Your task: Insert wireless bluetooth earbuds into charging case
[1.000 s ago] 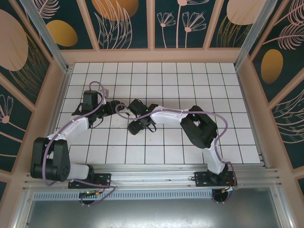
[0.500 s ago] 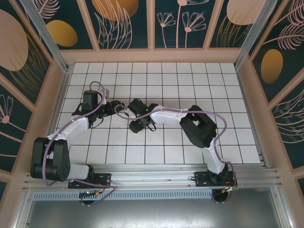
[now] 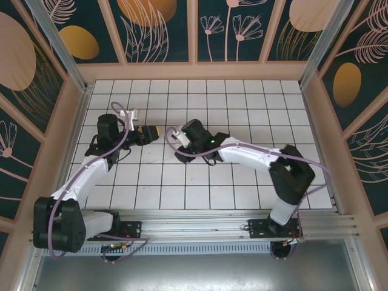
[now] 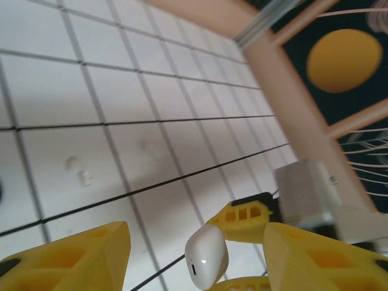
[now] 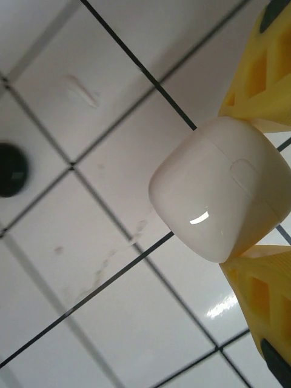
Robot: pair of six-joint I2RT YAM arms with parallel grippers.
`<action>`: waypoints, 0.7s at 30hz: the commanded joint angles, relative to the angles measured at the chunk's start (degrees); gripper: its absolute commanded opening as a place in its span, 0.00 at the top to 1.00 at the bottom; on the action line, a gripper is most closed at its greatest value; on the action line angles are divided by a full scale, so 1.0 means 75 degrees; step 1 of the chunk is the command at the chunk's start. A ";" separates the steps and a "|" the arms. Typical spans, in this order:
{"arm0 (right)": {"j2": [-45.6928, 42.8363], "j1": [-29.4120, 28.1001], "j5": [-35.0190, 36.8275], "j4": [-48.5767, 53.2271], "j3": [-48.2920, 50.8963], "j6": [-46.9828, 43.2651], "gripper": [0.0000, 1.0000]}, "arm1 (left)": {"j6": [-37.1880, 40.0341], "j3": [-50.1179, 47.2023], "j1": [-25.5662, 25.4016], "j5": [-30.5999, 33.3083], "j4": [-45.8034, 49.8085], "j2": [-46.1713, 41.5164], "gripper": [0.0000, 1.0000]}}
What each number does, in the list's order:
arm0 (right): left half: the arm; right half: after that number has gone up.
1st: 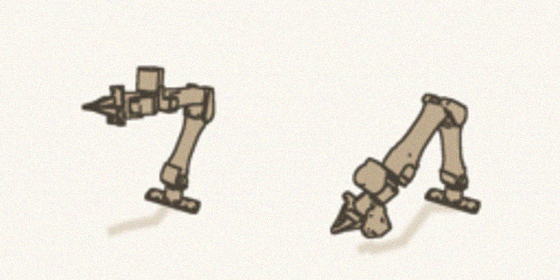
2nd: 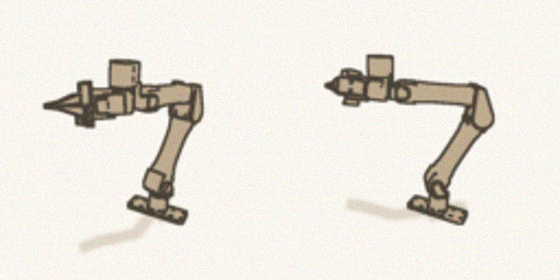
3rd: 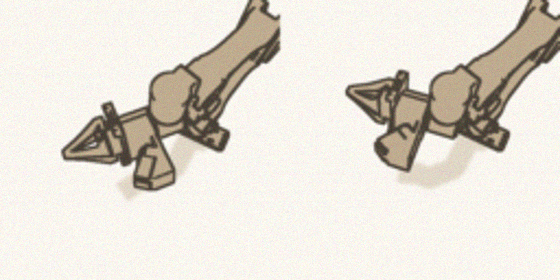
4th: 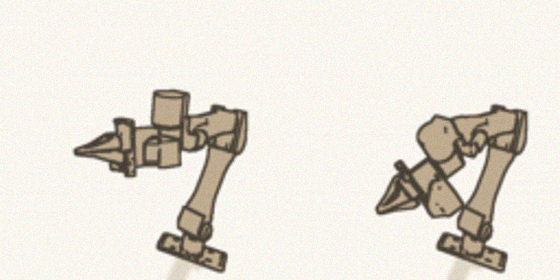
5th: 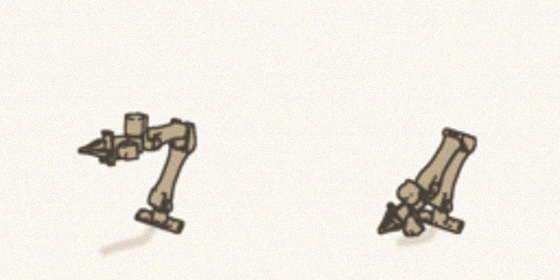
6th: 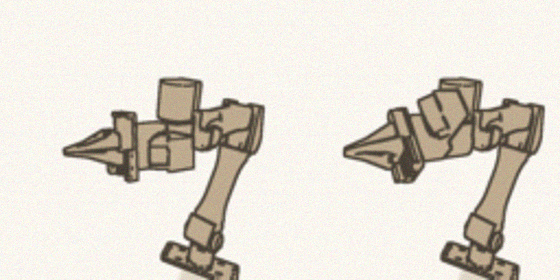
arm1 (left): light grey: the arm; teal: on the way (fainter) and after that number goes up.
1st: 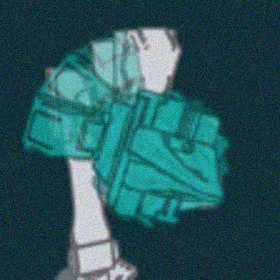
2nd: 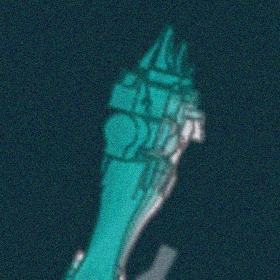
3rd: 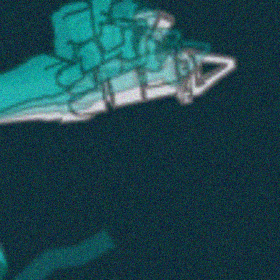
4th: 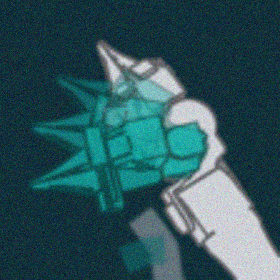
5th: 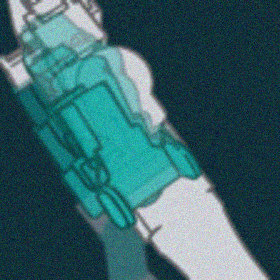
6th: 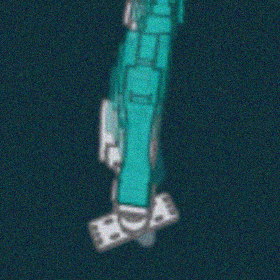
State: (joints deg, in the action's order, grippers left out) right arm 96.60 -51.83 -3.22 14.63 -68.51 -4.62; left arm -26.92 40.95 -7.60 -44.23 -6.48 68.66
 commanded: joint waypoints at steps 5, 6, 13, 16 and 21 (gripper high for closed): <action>-0.1929 -0.0016 -0.0369 -0.1141 0.0772 -0.0772 0.56 | 0.0051 0.0217 -0.0548 -0.1323 -0.0721 -0.0329 0.41; -0.2079 -0.0016 -0.0432 -0.1125 0.0786 -0.0838 0.56 | 0.0149 0.0230 -0.0761 -0.1289 -0.0673 -0.0333 0.40; -0.2419 -0.0041 -0.0496 -0.0759 0.0650 -0.0942 0.57 | -0.0202 0.0348 -0.1464 -0.1416 -0.1114 -0.0001 0.40; -0.2450 -0.0070 -0.0508 -0.0721 0.0650 -0.0936 0.57 | -0.0295 0.0430 -0.1567 -0.1571 -0.1201 0.0141 0.43; -0.2467 -0.0085 -0.0496 -0.0661 0.0618 -0.0928 0.58 | -0.0336 0.0550 -0.1703 -0.1679 -0.1208 0.0352 0.50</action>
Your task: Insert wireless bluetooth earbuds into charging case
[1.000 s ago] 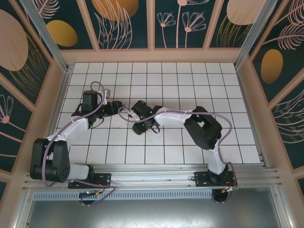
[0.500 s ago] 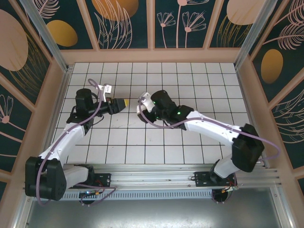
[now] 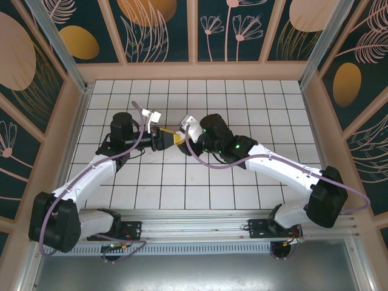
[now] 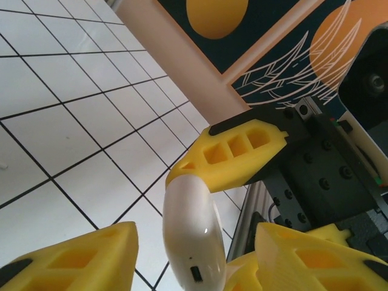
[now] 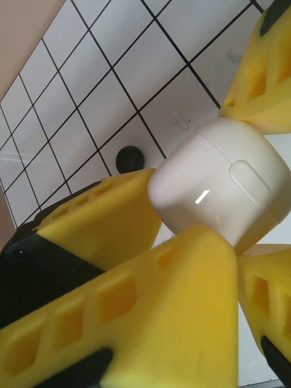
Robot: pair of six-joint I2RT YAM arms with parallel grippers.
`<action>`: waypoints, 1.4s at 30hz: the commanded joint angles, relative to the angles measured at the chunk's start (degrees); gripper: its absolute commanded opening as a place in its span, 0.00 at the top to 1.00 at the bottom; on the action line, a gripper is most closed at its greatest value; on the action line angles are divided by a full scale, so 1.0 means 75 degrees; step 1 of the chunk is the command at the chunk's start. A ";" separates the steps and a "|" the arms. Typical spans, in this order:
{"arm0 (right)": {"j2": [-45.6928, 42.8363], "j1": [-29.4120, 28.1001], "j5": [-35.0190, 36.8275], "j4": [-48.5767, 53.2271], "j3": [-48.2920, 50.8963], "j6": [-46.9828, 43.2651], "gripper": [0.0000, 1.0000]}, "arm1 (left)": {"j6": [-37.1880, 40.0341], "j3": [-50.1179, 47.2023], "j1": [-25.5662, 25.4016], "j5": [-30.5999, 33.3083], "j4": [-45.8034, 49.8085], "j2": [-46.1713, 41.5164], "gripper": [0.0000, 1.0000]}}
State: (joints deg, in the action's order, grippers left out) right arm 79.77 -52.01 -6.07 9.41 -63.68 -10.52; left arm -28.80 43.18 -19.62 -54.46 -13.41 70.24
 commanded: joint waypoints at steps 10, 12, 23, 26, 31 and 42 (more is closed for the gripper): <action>-0.0384 -0.0065 0.0089 0.0018 -0.0007 -0.0083 0.51 | -0.0170 0.0348 -0.0173 -0.0144 -0.0335 0.0391 0.86; -0.0540 -0.0023 0.0228 -0.0073 -0.0004 0.0205 0.42 | -0.0085 0.0331 -0.0172 0.0039 -0.0339 0.0363 0.89; -0.2658 0.2358 -0.2317 -0.1585 0.1163 0.4000 0.33 | -0.0637 -0.1008 -0.0175 0.0789 -0.3788 -0.0728 1.00; -0.2531 0.2484 -0.2831 -0.1439 0.0898 0.4370 0.33 | -0.0763 -0.1265 -0.0174 0.0961 -0.4761 -0.0925 1.00; -0.2133 0.2504 -0.4244 -0.2527 0.0945 0.5265 0.35 | -0.0978 -0.1327 -0.0174 0.1051 -0.5632 -0.1056 1.00; -0.1209 0.1943 -0.5077 -0.6141 0.1580 0.6900 0.36 | -0.3028 -0.1380 -0.0173 0.1164 -0.7129 -0.0504 1.00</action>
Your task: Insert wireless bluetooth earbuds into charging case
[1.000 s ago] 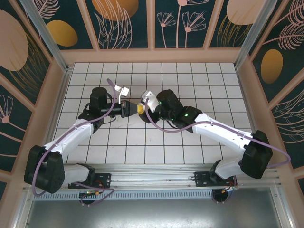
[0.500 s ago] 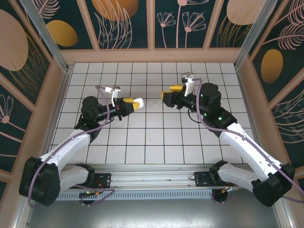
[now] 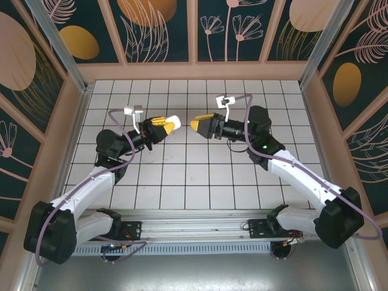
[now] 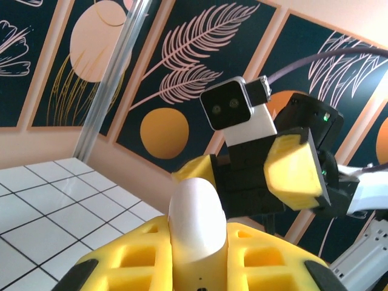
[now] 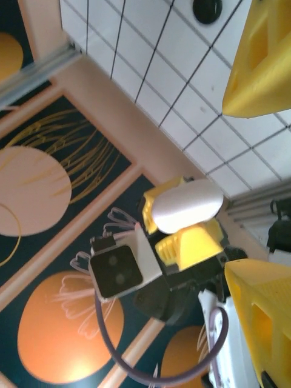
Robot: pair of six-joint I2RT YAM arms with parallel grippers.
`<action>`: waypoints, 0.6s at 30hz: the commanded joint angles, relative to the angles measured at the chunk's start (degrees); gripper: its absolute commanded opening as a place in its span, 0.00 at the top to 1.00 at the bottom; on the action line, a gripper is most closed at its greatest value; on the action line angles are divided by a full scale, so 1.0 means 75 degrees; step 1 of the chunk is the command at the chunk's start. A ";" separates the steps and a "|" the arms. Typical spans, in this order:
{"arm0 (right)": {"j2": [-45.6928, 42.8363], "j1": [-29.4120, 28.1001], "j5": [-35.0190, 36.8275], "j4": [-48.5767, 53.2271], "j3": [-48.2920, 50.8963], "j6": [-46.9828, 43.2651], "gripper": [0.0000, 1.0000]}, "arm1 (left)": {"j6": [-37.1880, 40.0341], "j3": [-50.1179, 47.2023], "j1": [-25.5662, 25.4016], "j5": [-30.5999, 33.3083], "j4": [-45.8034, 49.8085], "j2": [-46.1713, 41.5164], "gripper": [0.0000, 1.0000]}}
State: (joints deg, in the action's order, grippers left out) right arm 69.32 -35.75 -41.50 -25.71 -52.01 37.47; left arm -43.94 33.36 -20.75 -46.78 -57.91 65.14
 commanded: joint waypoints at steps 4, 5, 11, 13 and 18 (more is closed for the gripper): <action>0.0671 -0.0495 -0.0342 -0.1648 -0.0300 0.0574 0.36 | -0.1425 -0.0130 -0.0037 0.0296 -0.1413 0.0279 1.00; 0.0784 -0.0563 -0.0312 -0.1684 -0.0381 0.0564 0.36 | -0.1413 -0.0124 -0.0043 0.0308 -0.1354 0.0251 1.00; 0.1290 -0.0811 -0.0093 -0.2204 -0.0518 0.0819 0.42 | -0.1357 -0.0125 -0.0039 0.0341 -0.1160 -0.0008 1.00; 0.1402 -0.0812 -0.0049 -0.2503 -0.0496 0.1004 0.43 | -0.1341 -0.0159 -0.0041 0.0343 -0.1066 -0.0078 1.00; 0.1576 -0.0840 -0.0007 -0.2728 -0.0624 0.1090 0.46 | -0.1354 -0.0230 -0.0042 0.0337 -0.1067 -0.0146 1.00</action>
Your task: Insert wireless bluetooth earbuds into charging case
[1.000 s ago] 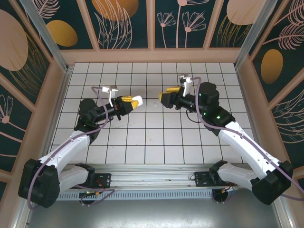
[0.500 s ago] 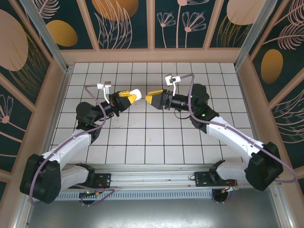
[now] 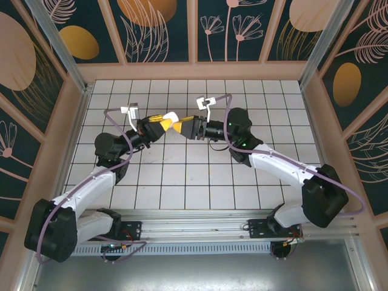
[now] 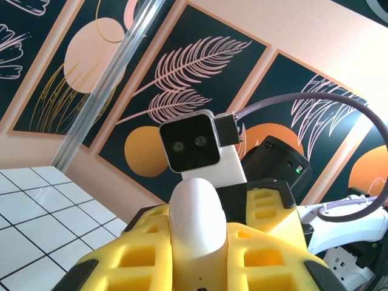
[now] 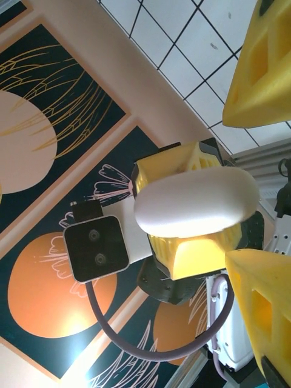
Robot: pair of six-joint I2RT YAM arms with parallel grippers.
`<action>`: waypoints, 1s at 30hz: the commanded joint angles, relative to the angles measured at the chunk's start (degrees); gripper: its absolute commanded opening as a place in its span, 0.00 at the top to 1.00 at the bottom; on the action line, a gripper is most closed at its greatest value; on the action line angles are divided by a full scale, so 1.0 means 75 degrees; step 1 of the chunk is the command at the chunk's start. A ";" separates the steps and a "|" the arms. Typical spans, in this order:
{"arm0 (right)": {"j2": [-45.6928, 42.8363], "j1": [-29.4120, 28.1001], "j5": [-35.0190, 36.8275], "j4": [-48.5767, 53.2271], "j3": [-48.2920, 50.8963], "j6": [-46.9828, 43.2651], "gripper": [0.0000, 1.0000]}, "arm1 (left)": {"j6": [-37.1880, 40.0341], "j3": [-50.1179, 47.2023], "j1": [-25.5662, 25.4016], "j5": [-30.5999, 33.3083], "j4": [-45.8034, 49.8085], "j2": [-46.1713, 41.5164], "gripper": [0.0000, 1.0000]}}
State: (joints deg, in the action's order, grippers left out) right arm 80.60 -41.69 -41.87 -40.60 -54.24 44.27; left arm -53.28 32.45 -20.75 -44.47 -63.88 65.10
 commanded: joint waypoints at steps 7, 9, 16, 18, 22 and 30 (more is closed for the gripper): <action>0.0133 -0.0043 0.0186 -0.1062 -0.0372 0.0268 0.53 | -0.0168 -0.0101 -0.0043 -0.0005 -0.0330 -0.0108 1.00; 0.0181 -0.0043 0.0140 -0.1087 -0.0397 0.0256 0.57 | -0.0185 -0.0090 -0.0034 -0.0024 -0.0325 -0.0102 1.00; 0.0211 -0.0041 0.0014 -0.1083 -0.0345 0.0091 0.72 | -0.0050 -0.0049 -0.0035 -0.0049 -0.0055 -0.0111 1.00; 0.0158 -0.0031 0.0015 -0.0836 -0.0340 -0.0098 0.75 | 0.0068 -0.0038 -0.0041 -0.0059 0.0123 -0.0142 0.99; -0.0004 0.0077 -0.0055 -0.0243 -0.0373 -0.0471 0.78 | 0.0577 0.0093 -0.0039 -0.0055 0.0855 -0.0310 0.77; -0.0430 0.0790 -0.0107 0.4190 -0.1501 -0.2778 0.78 | 0.2926 0.0994 -0.0038 0.0772 0.4611 -0.0982 0.47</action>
State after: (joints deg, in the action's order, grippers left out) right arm 80.49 -37.89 -42.48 -25.76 -59.86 34.11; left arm -40.66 36.36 -20.71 -41.78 -41.47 59.88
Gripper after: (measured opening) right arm 0.218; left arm 0.519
